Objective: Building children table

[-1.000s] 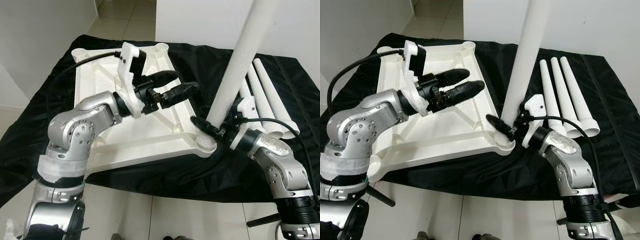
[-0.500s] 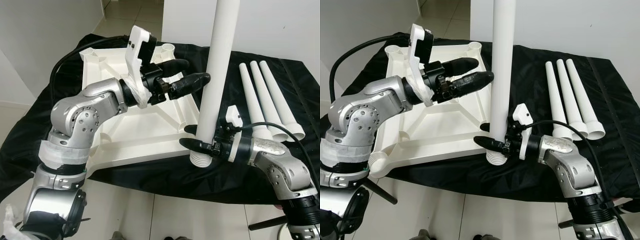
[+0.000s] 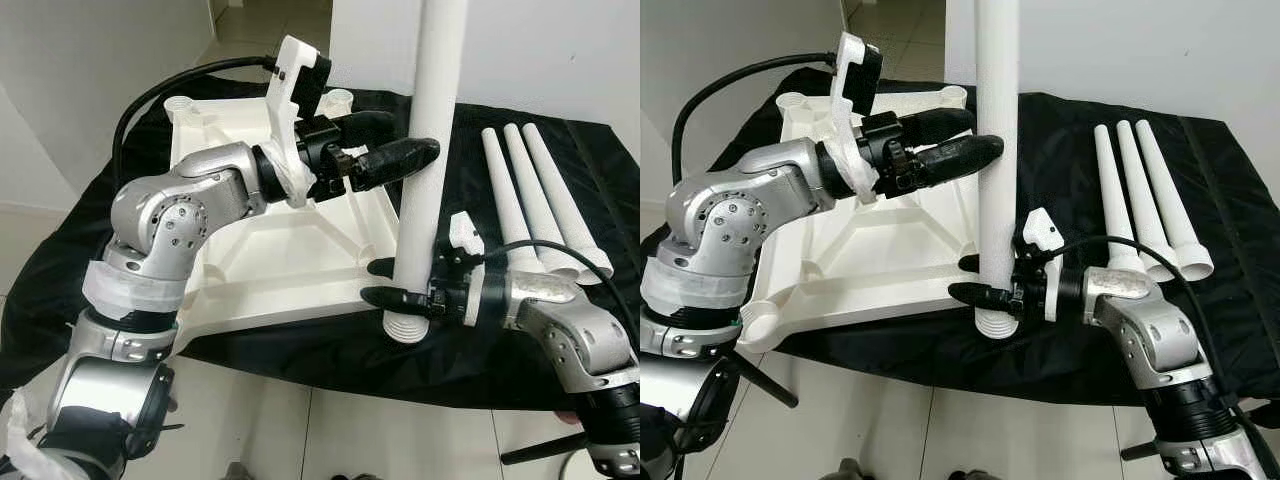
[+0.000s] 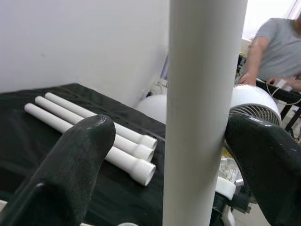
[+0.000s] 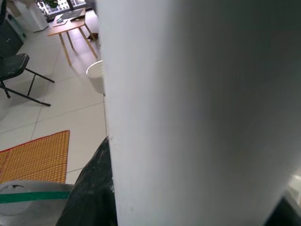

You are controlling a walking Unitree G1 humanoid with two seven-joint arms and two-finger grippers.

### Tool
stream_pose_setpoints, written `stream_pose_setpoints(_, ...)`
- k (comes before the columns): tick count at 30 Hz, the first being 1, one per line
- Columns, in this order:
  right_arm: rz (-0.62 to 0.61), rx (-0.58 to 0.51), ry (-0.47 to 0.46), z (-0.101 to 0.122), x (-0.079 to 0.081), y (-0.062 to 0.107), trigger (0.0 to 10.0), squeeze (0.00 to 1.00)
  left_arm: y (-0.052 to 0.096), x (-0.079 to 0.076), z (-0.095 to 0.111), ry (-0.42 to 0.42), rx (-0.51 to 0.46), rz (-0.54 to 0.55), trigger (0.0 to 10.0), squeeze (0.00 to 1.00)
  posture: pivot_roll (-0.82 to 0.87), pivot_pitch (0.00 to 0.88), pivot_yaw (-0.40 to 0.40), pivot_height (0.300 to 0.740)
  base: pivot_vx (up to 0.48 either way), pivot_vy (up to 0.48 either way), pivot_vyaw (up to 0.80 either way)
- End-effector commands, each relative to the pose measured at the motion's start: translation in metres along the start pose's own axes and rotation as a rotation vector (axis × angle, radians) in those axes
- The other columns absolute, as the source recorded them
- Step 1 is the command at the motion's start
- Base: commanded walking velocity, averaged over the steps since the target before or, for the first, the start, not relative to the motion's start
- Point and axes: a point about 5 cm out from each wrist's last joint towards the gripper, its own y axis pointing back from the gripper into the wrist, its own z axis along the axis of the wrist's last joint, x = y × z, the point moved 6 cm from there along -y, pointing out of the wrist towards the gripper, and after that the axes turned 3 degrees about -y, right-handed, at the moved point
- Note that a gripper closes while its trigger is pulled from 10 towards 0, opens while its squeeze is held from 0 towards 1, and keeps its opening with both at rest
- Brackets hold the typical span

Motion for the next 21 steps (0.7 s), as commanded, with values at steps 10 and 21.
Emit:
stream_pose_setpoints(10,0.091,0.053,0.017,-0.009,0.015,-0.012,10.0,0.0,0.001,-0.043,0.01,0.024,-0.005,-0.36,10.0,0.0,0.03,0.1,-0.005,0.74,0.0,0.0,0.0)
stream_pose_setpoints(21,0.132,0.066,0.022,-0.01,0.021,-0.016,10.0,0.0,-0.001,-0.046,0.011,0.083,0.021,-0.387,10.0,0.0,0.03,0.106,0.003,0.74,0.0,0.0,0.0)
